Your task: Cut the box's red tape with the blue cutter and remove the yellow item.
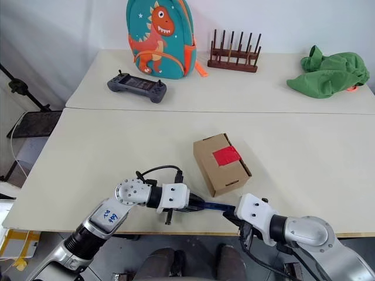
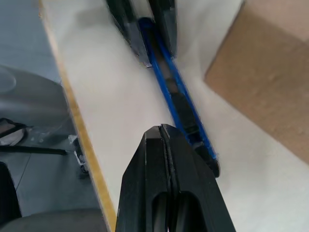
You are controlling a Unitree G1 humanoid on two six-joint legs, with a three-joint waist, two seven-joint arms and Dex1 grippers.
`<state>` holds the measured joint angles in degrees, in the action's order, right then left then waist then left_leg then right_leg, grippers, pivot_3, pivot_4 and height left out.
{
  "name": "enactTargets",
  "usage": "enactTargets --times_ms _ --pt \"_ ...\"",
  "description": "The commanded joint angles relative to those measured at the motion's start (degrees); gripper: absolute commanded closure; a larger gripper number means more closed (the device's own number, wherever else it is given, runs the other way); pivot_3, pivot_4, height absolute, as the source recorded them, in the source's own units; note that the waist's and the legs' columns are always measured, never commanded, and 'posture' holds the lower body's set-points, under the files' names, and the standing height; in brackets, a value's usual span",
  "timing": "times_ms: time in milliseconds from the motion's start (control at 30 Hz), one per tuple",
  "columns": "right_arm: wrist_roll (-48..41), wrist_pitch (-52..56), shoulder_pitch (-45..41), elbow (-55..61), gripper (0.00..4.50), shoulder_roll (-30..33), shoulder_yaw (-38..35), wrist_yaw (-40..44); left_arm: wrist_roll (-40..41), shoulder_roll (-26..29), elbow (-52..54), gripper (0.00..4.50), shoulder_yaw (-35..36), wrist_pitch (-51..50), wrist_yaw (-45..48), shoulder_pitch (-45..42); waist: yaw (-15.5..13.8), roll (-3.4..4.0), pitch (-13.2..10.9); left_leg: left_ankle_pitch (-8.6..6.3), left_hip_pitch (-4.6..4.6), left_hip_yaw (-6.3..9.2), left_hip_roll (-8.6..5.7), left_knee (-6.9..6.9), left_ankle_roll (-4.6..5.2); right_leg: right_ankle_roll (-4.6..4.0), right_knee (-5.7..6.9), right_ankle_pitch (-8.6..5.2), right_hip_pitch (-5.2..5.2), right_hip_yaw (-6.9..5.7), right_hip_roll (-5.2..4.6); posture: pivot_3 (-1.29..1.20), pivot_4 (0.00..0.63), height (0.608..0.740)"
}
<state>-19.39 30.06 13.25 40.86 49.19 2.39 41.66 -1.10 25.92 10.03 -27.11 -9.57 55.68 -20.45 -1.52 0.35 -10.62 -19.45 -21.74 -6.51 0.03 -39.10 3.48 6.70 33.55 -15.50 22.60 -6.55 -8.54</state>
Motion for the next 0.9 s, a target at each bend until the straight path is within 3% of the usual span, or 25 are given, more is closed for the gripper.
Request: enactTargets --times_ms 33,300,667,900 --pt "-1.3 1.3 -0.5 1.3 4.49 -1.3 -1.1 -0.5 -0.2 -0.2 0.7 4.05 -0.6 -0.1 0.2 -0.1 -0.1 0.00 0.0 0.01 0.00 0.01 0.00 0.00 0.01 0.00 0.00 0.00 0.00 0.00 -0.01 0.00 0.150 0.740" --pt "-3.2 3.3 -1.8 1.1 4.49 -1.2 -4.6 0.4 0.4 -1.1 2.1 4.05 -0.7 -4.0 -0.3 -0.3 -0.1 0.00 0.0 0.00 0.00 0.03 -0.01 0.00 0.02 0.01 0.00 0.00 -0.01 0.00 -0.02 0.00 0.150 0.740" --pt "2.4 -1.8 -0.7 -3.6 4.49 1.1 -2.2 3.8 0.1 -1.3 0.1 4.05 -0.6 -3.8 -0.2 -2.1 0.0 0.00 0.0 0.00 -0.01 0.03 -0.01 0.00 0.03 0.01 0.01 0.00 -0.01 -0.03 0.01 0.00 0.150 0.740" --pt "1.8 -0.8 -2.9 -4.3 4.49 -0.7 -0.6 3.7 0.1 -1.6 -0.2 4.05 -1.0 -3.6 0.0 -2.2 0.0 0.00 0.0 0.02 -0.01 0.03 -0.02 -0.01 0.04 0.01 0.00 0.01 -0.04 -0.05 -0.01 0.00 0.150 0.740"
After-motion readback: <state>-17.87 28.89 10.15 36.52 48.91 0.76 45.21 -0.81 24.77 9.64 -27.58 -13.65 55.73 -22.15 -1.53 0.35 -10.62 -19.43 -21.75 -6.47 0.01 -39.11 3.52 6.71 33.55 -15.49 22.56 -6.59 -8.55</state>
